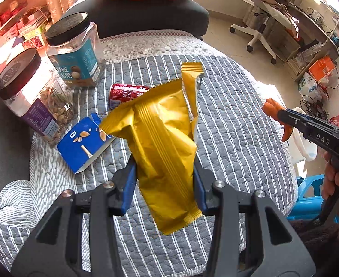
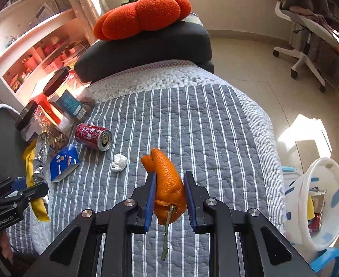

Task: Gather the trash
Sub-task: 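Carry orange peel and yellow wrapper into the bucket and open both grippers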

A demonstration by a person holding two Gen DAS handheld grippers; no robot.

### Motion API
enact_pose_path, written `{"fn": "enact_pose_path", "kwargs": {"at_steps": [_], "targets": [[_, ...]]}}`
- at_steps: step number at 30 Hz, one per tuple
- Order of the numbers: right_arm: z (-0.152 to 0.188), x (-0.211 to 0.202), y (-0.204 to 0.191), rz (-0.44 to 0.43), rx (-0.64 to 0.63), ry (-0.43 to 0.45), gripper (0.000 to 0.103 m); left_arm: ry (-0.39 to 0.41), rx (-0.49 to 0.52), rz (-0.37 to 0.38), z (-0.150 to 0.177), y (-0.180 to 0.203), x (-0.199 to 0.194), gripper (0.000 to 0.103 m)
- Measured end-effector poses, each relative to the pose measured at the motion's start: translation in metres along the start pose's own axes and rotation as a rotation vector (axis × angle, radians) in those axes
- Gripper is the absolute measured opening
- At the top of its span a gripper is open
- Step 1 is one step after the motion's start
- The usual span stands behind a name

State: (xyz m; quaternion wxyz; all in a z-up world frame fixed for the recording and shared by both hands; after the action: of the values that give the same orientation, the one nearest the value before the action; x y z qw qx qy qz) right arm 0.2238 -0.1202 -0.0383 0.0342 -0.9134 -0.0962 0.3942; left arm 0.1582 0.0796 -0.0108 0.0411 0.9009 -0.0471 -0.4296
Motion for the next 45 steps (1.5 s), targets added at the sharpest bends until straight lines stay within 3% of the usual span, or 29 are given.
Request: {"fn": "enact_pose_path", "kwargs": {"at_steps": [8, 16, 29, 32, 34, 36, 45], "targets": [[0.007, -0.058, 0.087, 0.114, 0.091, 0.044, 0.025, 0.000, 0.084, 0.067, -0.002, 0.062, 0.011, 0.045], [0.023, -0.100, 0.174, 0.228, 0.262, 0.068, 0.025, 0.006, 0.141, 0.133, -0.002, 0.116, 0.019, 0.045], [0.052, -0.112, 0.254, 0.352, 0.395, 0.026, 0.026, 0.005, 0.199, 0.195, 0.003, 0.174, 0.032, 0.045], [0.056, -0.108, 0.260, 0.362, 0.410, 0.014, 0.029, 0.005, 0.210, 0.209, 0.004, 0.187, 0.035, 0.045], [0.059, -0.106, 0.264, 0.360, 0.429, -0.005, 0.038, 0.000, 0.217, 0.221, 0.004, 0.195, 0.037, 0.045], [0.061, -0.110, 0.267, 0.369, 0.448, -0.006, 0.057, -0.009, 0.238, 0.235, 0.004, 0.206, 0.039, 0.046], [0.069, -0.158, 0.282, 0.418, 0.492, 0.041, 0.068, -0.035, 0.318, 0.297, -0.005, 0.264, 0.060, 0.046]]}}
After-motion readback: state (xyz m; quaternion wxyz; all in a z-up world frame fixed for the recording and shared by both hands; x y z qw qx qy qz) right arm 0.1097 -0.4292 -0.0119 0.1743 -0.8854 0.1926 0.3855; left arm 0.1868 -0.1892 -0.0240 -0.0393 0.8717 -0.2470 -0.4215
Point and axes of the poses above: each gripper's, at about its wrist camera, not at the fingertips, and x roughly the way its jaws point, y to its right, z to its underside, the point moved 1 cm from there along x, roughly the way its jaws point, and after that the axes turned 13 degrees about y, right-handed, at the moved point
